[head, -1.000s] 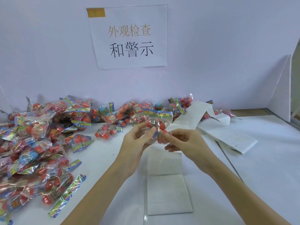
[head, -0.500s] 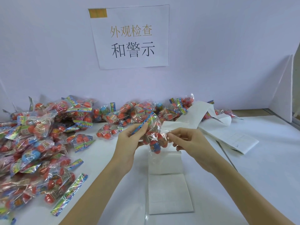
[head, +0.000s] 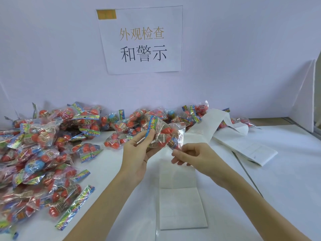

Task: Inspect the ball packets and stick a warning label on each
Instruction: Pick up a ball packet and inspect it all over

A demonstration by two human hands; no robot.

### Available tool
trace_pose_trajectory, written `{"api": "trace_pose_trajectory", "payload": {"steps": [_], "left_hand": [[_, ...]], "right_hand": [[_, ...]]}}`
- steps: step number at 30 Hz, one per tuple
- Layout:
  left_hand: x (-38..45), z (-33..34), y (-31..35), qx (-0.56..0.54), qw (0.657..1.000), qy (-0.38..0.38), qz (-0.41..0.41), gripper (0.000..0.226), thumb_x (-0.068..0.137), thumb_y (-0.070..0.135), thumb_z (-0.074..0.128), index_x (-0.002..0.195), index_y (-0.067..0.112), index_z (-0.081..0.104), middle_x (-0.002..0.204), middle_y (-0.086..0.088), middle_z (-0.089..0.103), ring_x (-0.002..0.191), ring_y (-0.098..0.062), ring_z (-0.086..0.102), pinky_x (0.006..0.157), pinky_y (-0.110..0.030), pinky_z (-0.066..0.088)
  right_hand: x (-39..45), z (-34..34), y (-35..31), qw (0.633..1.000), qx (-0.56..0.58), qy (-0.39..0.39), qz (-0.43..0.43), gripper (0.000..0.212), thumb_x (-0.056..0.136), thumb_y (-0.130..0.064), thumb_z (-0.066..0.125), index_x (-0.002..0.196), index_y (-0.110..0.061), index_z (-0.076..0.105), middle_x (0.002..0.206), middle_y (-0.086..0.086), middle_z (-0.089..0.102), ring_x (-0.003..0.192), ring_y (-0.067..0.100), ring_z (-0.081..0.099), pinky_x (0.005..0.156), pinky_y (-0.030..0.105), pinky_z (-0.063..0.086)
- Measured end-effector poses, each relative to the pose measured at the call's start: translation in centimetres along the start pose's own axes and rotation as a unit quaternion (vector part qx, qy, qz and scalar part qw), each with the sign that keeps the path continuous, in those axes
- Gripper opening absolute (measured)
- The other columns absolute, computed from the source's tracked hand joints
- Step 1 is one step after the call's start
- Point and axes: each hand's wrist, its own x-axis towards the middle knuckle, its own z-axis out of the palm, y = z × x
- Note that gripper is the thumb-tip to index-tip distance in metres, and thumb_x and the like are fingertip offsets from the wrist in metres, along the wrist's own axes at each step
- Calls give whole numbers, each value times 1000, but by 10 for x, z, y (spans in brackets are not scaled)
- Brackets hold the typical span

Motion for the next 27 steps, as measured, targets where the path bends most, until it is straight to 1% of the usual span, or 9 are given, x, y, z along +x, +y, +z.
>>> {"api": "trace_pose_trajectory", "payload": {"steps": [3, 7, 10, 13, 15, 17, 20, 23, 27], "left_hand": [[1, 1, 0, 38, 999, -2, 15, 33, 83, 30, 75, 110, 11, 81, 107, -12, 79, 84, -22, 77, 85, -36, 64], [2, 0, -1, 13, 1000, 13, -2, 25, 83, 29, 76, 102, 15, 84, 101, -9, 79, 79, -20, 71, 82, -35, 64], [5, -3, -1, 17, 999, 34, 12, 21, 97, 22, 70, 112, 10, 79, 106, -13, 79, 83, -23, 73, 77, -30, 63], [12, -10, 1, 72, 992, 78, 69, 19, 103, 23, 64, 112, 13, 77, 104, -9, 77, 86, -19, 73, 76, -29, 62], [15, -14, 2, 91, 987, 98, 88, 20, 105, 25, 62, 112, 14, 77, 101, -4, 75, 90, -18, 68, 83, -35, 62], [17, -17, 1, 114, 982, 116, 98, 19, 105, 26, 61, 106, 19, 79, 95, 0, 73, 87, -17, 65, 87, -40, 60], [19, -17, 0, 143, 979, 118, 90, 19, 106, 25, 60, 99, 22, 77, 84, -1, 71, 76, -22, 68, 76, -45, 59], [18, -14, 1, 140, 985, 79, 56, 15, 105, 28, 61, 112, 17, 70, 70, 8, 69, 57, -12, 67, 63, -36, 53], [8, -9, 4, 198, 976, 21, 86, 15, 103, 39, 63, 114, 28, 64, 74, 21, 68, 56, -8, 65, 52, -31, 52]], "right_hand": [[0, -2, 1, 1000, 26, 13, 4, 24, 96, -32, 75, 92, -9, 76, 84, 0, 80, 77, 9, 68, 77, 23, 50], [-3, -4, -2, 1000, 26, -9, -7, 22, 96, -30, 75, 86, -10, 71, 81, 1, 78, 73, 8, 64, 73, 20, 48], [-5, -7, -4, 1000, 4, -29, -12, 20, 94, -38, 75, 104, -21, 74, 93, -4, 79, 83, 4, 69, 76, 17, 49], [-6, -18, -1, 989, -103, -106, -11, 52, 83, -46, 85, 129, -43, 61, 115, -15, 74, 110, -1, 67, 94, 15, 49], [-6, -19, 2, 977, -174, -125, -11, 58, 81, -41, 89, 130, -45, 57, 119, -18, 70, 116, -8, 60, 98, 10, 43], [-3, -17, 8, 980, -181, -75, -21, 44, 85, -30, 87, 120, -37, 62, 119, -15, 69, 113, -4, 62, 94, 15, 46], [4, -14, 14, 988, -145, 31, -50, 23, 90, -21, 81, 106, -29, 67, 101, -6, 72, 89, 22, 65, 83, 33, 54], [7, -13, 18, 984, -128, 99, -77, 16, 95, -21, 74, 103, -33, 66, 77, 12, 62, 68, 20, 53, 67, 33, 46], [8, -11, 21, 980, -82, 161, -79, 18, 98, -20, 68, 100, -38, 66, 93, 3, 75, 85, 23, 69, 74, 38, 56]]}}
